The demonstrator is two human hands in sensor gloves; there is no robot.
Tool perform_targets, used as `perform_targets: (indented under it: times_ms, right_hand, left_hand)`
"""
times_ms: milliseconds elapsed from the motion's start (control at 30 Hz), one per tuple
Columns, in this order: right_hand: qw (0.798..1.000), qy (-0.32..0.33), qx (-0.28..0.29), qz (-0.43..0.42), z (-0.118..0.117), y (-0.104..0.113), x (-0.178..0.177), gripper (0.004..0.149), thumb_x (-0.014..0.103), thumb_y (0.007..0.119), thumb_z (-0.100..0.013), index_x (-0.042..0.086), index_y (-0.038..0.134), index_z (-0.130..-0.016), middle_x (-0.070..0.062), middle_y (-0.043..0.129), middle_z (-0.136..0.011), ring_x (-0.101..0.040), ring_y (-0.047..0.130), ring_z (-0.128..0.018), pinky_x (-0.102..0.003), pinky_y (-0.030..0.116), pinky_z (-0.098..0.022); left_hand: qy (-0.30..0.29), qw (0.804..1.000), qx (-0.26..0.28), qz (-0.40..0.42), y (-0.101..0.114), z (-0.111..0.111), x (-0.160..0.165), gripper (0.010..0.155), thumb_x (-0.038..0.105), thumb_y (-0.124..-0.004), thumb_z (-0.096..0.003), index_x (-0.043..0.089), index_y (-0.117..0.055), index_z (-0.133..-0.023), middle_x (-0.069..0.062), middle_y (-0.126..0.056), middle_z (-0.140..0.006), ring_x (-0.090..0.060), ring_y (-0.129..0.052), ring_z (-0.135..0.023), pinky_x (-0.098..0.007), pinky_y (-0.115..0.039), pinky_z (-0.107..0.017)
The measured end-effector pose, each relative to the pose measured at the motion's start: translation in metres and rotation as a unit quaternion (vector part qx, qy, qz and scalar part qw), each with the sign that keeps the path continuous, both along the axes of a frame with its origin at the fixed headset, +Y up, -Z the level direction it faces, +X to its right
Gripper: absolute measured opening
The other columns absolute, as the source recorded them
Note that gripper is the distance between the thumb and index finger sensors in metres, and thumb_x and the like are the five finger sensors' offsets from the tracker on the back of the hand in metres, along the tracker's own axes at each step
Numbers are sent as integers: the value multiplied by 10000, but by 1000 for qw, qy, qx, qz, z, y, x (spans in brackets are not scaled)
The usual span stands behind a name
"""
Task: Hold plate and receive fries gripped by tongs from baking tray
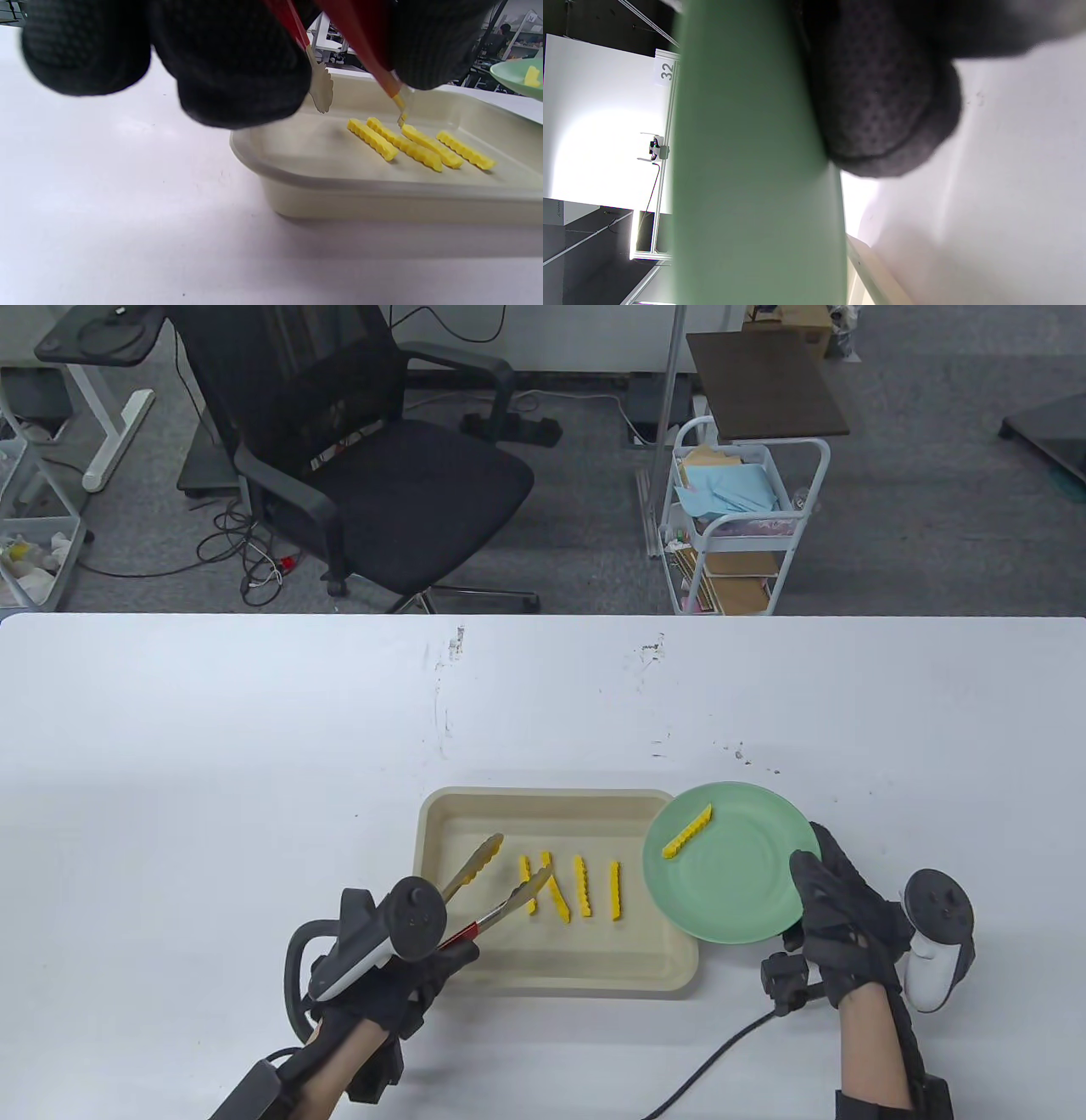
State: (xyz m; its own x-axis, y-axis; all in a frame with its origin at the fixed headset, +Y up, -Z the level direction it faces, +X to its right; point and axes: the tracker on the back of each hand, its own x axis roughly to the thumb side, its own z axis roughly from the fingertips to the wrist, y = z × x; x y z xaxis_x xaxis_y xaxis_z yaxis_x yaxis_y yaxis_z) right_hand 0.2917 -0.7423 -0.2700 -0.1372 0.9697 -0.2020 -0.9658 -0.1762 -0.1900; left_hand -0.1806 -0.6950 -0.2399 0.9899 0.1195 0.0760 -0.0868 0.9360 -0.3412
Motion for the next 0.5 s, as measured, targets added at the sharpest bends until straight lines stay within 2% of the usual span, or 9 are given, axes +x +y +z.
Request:
perform_targets:
  times_ms: [67,333,500]
  right_hand:
    - [1000,0,0,0,0,0,0,574,333,684,-509,96,517,-1006,-171,827,-746,-243,1041,-179,-338,875,-76]
    - [1000,-1,4,2,0,0,1,573,333,684,-510,99,517,-1006,-169,825,-748,-243,1041,-179,-338,874,-78]
    - [1000,-1,7,3,0,0,2,574,334,683,-510,100,516,-1006,-168,826,-748,-242,1041,-179,-337,875,-77]
  left_hand:
    - [-3,1000,11,-9,-1,1,2,820,633,-686,-552,10,-568,-1072,-48,-946,-710,-74,-995,-283,-487,-849,-325]
    - [0,1000,5,-13,-3,1,7,803,642,-684,-556,22,-610,-1061,-38,-973,-687,-67,-1016,-273,-471,-865,-316]
    - [9,1000,-1,-4,-2,1,10,744,600,-690,-569,27,-661,-1043,-38,-999,-653,-82,-1032,-259,-473,-870,-311]
